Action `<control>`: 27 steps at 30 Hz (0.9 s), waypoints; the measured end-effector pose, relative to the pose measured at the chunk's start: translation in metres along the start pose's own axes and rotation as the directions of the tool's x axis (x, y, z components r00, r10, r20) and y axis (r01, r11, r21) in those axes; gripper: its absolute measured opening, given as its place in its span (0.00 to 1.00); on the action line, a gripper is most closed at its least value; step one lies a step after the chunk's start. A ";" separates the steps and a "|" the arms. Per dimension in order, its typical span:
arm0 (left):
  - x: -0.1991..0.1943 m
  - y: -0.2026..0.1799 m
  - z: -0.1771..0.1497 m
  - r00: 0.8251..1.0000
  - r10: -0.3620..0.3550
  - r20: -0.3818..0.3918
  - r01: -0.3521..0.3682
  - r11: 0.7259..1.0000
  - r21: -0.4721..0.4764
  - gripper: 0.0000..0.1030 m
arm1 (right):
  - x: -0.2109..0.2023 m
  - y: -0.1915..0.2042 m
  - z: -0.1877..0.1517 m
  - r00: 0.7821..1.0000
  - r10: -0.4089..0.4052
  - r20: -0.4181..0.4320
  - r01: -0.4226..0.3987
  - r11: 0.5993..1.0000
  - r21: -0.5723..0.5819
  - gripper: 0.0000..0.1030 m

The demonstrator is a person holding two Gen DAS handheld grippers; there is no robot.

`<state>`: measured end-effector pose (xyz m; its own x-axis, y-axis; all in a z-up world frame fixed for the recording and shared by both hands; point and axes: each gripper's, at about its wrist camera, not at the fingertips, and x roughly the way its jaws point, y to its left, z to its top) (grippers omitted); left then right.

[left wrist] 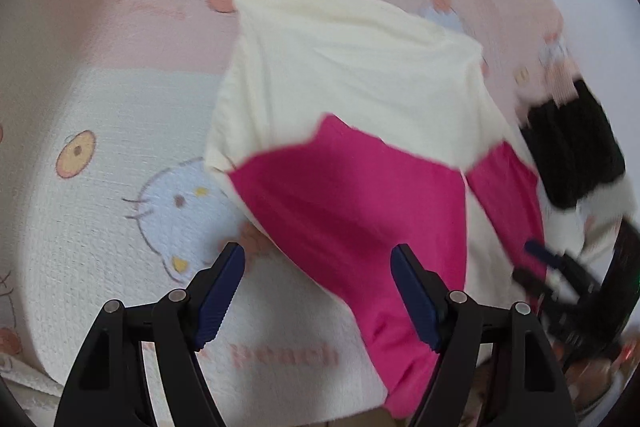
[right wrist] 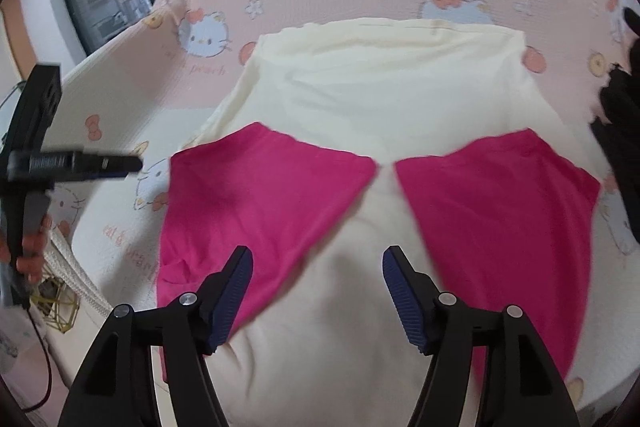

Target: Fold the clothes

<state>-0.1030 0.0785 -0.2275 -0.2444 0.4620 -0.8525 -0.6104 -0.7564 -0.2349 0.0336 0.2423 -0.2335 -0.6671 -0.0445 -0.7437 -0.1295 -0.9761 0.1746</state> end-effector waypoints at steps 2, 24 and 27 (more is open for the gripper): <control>0.000 -0.017 -0.009 1.000 0.007 -0.013 -0.006 0.997 0.077 0.72 | -0.004 -0.004 0.000 1.000 -0.009 0.003 0.009 1.000 0.010 0.65; 0.027 -0.142 -0.109 0.921 0.307 0.238 -0.342 0.349 0.872 0.72 | -0.060 -0.127 -0.060 0.999 0.042 -0.008 -0.036 0.915 0.403 0.74; 0.029 -0.150 -0.122 0.900 0.314 0.301 -0.376 0.214 0.901 0.72 | -0.060 -0.134 -0.059 1.000 0.024 -0.014 -0.016 0.922 0.386 0.74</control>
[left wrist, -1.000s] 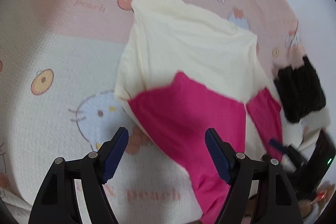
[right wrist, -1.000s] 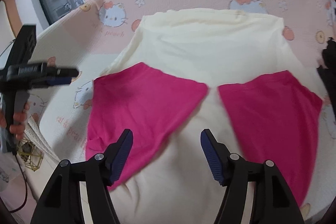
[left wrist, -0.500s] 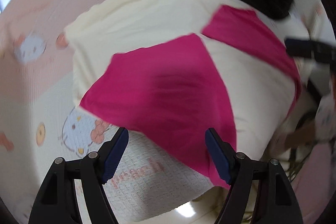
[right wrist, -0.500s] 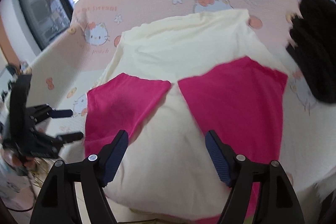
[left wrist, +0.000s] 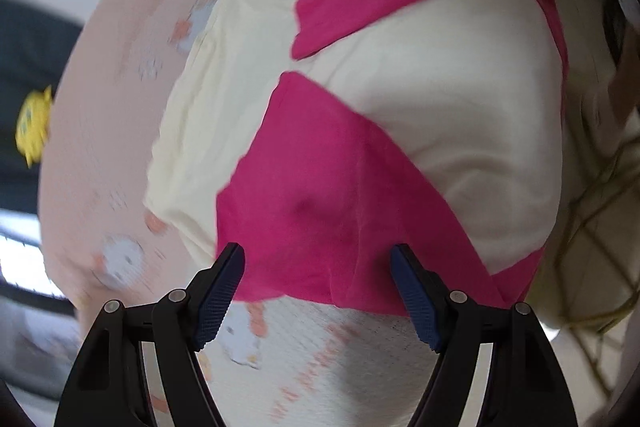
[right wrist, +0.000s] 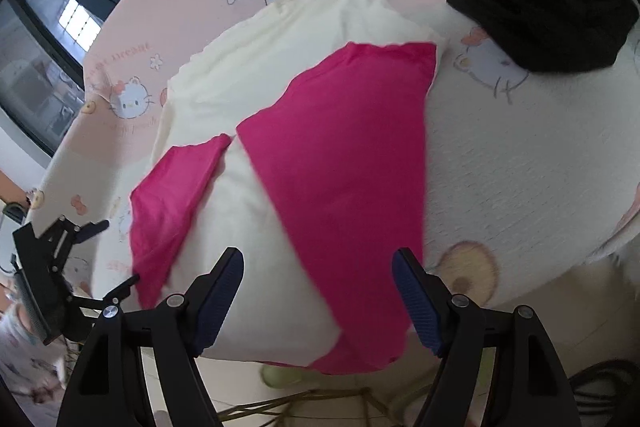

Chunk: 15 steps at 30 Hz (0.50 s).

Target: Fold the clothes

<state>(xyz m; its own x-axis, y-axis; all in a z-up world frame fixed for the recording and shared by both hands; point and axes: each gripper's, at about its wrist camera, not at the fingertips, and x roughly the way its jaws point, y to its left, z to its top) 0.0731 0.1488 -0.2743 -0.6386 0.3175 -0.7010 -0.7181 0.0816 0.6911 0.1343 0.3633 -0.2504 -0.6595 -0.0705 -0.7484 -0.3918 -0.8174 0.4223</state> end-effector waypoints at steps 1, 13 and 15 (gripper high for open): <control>-0.001 -0.003 0.001 1.000 0.007 0.003 -0.007 1.000 0.028 0.72 | 0.000 -0.001 0.001 1.000 -0.001 0.004 0.001 1.000 -0.006 0.74; -0.013 -0.052 -0.032 0.982 0.142 0.126 -0.186 0.846 0.500 0.72 | 0.015 -0.037 -0.019 0.988 0.096 -0.118 -0.082 0.989 0.121 0.74; -0.014 -0.060 -0.039 0.975 0.156 0.158 -0.218 0.803 0.555 0.72 | 0.015 -0.041 -0.020 0.988 0.099 -0.115 -0.082 0.986 0.146 0.74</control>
<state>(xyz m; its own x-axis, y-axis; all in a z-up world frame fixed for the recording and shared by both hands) 0.1145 0.1026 -0.3131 -0.6909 0.4711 -0.5484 -0.2841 0.5206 0.8052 0.1536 0.3840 -0.2890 -0.6166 -0.2164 -0.7569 -0.4258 -0.7170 0.5519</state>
